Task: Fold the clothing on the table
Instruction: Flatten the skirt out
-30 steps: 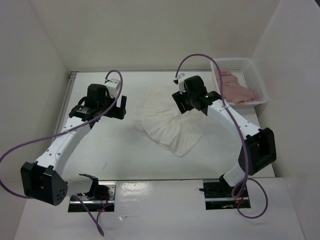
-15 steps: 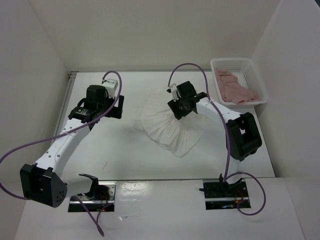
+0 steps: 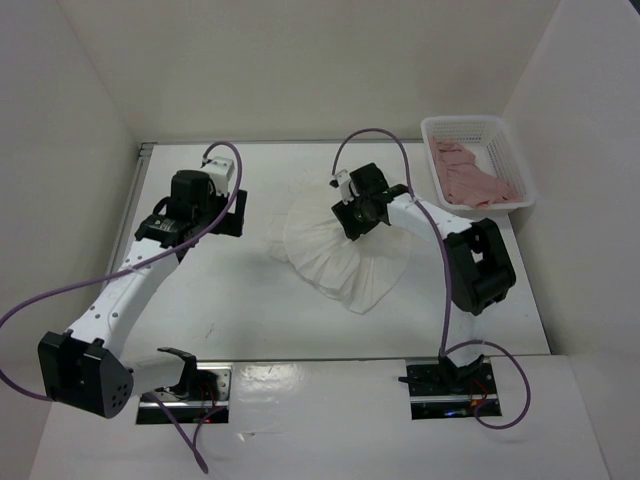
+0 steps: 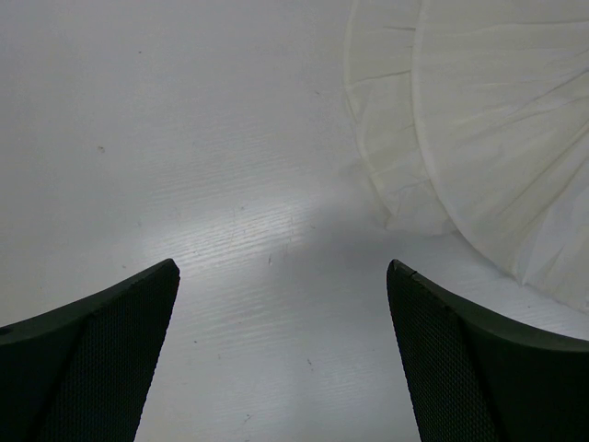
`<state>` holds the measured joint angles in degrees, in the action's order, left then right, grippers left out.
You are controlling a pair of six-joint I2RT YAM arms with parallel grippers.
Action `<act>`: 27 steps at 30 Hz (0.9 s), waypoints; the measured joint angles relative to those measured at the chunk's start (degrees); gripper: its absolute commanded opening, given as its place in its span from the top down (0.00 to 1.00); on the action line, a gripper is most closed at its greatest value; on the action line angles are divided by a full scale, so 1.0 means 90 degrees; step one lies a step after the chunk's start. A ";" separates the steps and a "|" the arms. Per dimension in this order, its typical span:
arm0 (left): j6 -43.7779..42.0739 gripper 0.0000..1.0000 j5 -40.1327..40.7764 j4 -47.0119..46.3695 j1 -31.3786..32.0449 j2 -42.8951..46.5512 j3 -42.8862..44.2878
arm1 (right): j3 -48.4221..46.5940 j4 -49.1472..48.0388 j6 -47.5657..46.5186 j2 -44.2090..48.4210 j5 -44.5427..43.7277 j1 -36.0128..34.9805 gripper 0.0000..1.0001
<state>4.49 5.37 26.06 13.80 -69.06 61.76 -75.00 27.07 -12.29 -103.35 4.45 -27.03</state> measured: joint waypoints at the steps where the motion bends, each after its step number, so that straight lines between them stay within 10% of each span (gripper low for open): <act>1: 0.0000 0.01 0.0005 0.0000 0.0000 0.0010 0.0000 | -0.0056 -0.0005 -0.0015 -0.0124 0.0039 0.0000 0.41; 7: 0.0000 0.01 0.0039 0.0000 0.0000 0.0032 -0.0002 | -0.0277 -0.0002 -0.0083 -0.0848 0.0255 0.0049 0.53; 14: 0.0000 0.01 0.0041 -0.0010 0.0000 0.0032 -0.0032 | -0.0376 0.0024 -0.0114 -0.0935 0.0457 0.0189 0.98; 27: 0.0000 0.01 0.0039 -0.0029 0.0000 0.0034 -0.0032 | -0.1741 0.0935 -0.0168 0.0787 0.1673 -0.0075 1.00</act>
<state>4.49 5.72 25.80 13.80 -68.75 61.47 -90.67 35.48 -13.80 -96.27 19.51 -27.70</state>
